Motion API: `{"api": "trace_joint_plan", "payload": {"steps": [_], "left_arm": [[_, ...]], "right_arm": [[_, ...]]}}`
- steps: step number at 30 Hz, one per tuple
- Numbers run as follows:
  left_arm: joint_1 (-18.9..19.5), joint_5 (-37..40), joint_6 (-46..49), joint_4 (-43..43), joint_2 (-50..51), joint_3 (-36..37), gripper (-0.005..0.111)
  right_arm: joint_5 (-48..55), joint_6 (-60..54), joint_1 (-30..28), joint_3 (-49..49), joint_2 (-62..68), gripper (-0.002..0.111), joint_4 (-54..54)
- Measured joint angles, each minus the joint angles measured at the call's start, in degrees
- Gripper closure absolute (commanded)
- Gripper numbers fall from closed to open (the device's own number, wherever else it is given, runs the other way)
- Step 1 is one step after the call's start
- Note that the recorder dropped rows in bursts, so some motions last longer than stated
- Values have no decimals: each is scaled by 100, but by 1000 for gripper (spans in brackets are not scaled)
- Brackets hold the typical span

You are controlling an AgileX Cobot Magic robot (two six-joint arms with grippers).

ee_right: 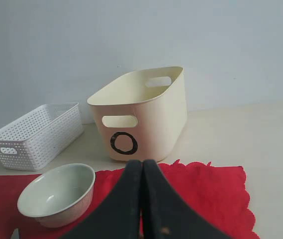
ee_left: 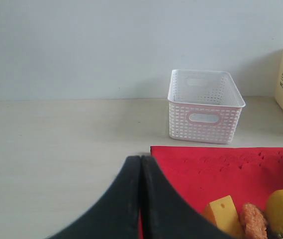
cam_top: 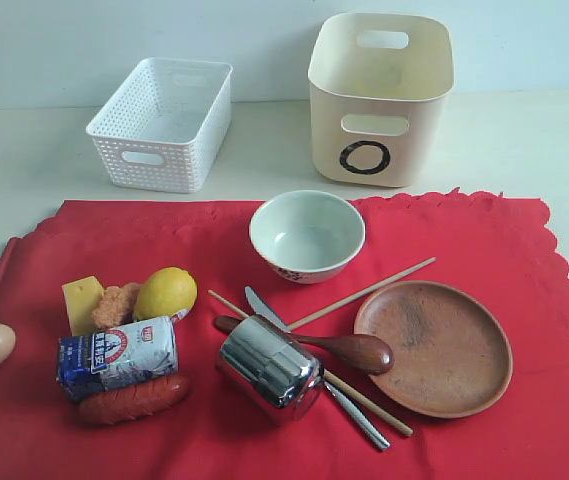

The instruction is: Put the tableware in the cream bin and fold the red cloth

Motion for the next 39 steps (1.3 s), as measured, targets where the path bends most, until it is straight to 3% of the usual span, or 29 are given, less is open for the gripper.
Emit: {"api": "trace_joint_plan", "payload": {"steps": [31,39], "left_arm": [[0,0,0,0,0,0,107],[0,0,0,0,0,0,107]], "right_arm": [[-11,22,0,0,0,108,278],[-878,36,0,0,0,108,967]]}}
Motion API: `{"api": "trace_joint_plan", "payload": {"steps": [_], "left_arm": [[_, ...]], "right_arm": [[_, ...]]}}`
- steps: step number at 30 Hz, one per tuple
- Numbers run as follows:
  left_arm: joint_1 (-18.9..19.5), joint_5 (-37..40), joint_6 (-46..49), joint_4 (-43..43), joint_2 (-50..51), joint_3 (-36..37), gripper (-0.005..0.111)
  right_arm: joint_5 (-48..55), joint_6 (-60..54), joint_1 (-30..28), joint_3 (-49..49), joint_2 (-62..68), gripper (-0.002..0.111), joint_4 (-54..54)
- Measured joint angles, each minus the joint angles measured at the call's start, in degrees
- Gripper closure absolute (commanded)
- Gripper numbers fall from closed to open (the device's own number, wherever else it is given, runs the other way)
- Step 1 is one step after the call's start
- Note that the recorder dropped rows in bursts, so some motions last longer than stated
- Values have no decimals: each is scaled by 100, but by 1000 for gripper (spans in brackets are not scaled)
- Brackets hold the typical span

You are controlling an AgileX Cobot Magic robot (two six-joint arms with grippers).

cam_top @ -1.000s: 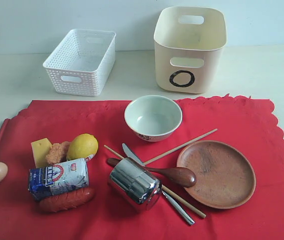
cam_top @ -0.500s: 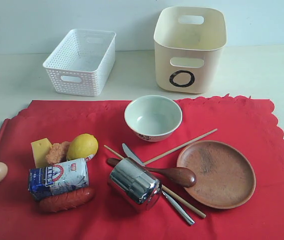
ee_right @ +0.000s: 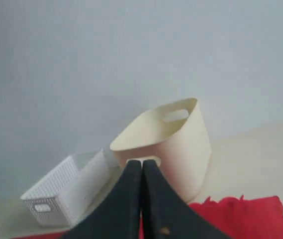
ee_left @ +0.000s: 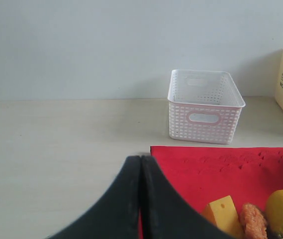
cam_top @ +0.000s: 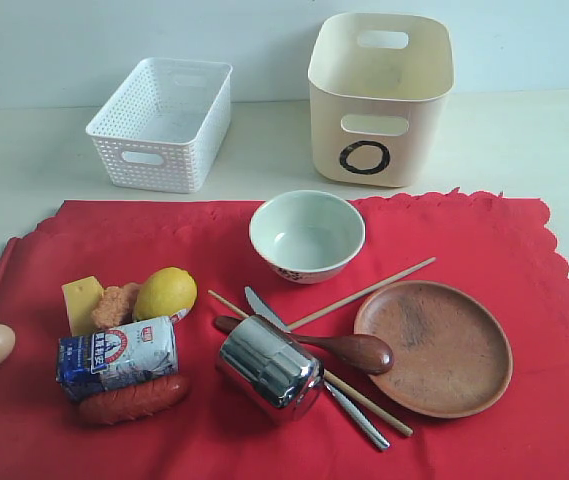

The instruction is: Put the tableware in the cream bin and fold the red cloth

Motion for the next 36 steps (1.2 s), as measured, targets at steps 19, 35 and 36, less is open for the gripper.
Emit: {"api": "trace_joint_plan", "payload": {"steps": [19,35,36], "left_arm": [[0,0,0,0,0,0,107],[0,0,0,0,0,0,107],[0,0,0,0,0,0,107]], "right_arm": [[-893,-185,0,-247,901,108,76],[-519,-209,837,-1111,4346,108,-137],[-519,-209,989,-1186,4589,108,-153]]}}
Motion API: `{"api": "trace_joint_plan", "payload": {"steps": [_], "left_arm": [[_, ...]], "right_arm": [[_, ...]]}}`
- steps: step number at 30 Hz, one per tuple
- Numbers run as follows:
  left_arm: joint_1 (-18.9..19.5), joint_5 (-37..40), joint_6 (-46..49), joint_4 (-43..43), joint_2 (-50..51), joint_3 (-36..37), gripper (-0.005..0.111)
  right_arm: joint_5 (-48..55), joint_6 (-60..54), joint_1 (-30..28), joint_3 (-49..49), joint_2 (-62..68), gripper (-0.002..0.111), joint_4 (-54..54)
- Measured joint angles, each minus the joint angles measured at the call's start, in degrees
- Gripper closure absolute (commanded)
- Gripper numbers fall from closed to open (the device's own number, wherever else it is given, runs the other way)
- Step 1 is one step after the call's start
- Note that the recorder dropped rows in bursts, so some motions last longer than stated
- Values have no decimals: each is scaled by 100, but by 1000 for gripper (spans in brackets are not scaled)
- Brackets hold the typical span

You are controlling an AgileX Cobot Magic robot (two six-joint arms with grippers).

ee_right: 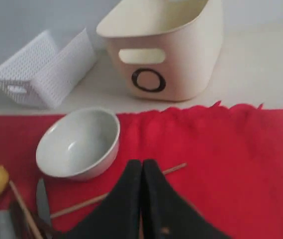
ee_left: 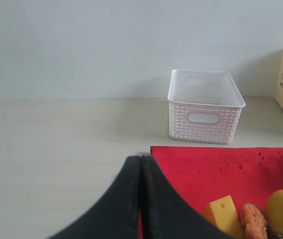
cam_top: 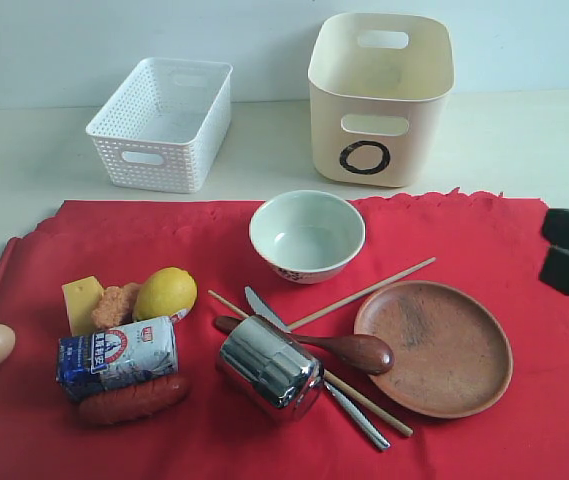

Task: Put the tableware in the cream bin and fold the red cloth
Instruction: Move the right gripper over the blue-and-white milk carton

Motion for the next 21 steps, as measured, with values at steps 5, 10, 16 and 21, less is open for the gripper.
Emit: {"api": "trace_joint_plan", "payload": {"steps": [5,10,16,21], "left_arm": [[0,0,0,0,0,0,107],[0,0,0,0,0,0,107],[0,0,0,0,0,0,107],[0,0,0,0,0,0,107]], "right_arm": [[0,0,720,-431,1170,108,-123],[-38,0,1380,-1073,2245,108,-181],[74,0,2074,-2069,3320,108,-450],[944,-226,2510,-3572,4304,108,-673]]}}
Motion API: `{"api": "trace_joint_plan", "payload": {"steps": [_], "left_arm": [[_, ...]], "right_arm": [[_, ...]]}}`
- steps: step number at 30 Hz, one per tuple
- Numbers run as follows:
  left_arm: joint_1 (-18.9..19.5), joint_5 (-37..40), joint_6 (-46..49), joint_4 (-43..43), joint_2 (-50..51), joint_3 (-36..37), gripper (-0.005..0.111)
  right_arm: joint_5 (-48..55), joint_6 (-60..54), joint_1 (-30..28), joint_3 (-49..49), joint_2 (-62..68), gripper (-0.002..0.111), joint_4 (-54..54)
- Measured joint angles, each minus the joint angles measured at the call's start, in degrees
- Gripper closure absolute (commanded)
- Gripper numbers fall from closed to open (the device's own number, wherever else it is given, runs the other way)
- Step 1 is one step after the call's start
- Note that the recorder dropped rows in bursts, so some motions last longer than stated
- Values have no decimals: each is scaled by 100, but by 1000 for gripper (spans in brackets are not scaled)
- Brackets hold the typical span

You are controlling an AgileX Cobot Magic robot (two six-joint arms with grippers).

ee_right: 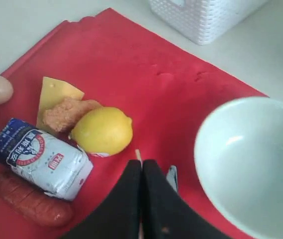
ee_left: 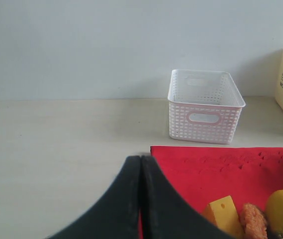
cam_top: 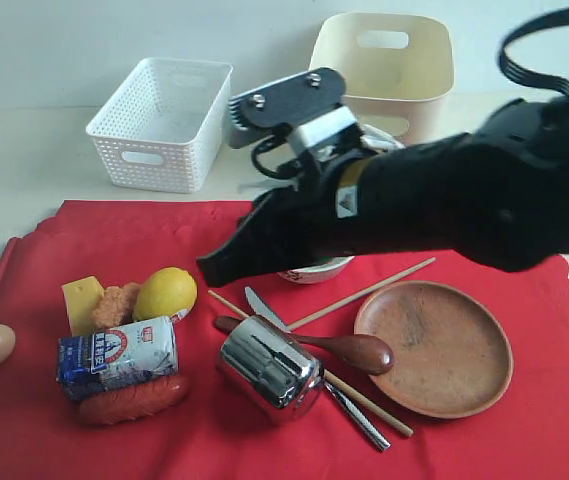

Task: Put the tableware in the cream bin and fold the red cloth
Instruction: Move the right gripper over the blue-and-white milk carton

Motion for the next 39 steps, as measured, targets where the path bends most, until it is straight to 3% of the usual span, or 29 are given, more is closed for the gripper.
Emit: {"api": "trace_joint_plan", "payload": {"steps": [6,15,29,39], "left_arm": [[0,0,0,0,0,0,107],[0,0,0,0,0,0,107],[0,0,0,0,0,0,107],[0,0,0,0,0,0,107]], "right_arm": [[784,-812,437,-1402,1128,108,-12],[1696,-1679,960,-2861,2473,61,-12],[2235,-2437,1558,-3032,2589,32,-25],[1867,-2579,1585,-3032,3077,31,-615]]}}
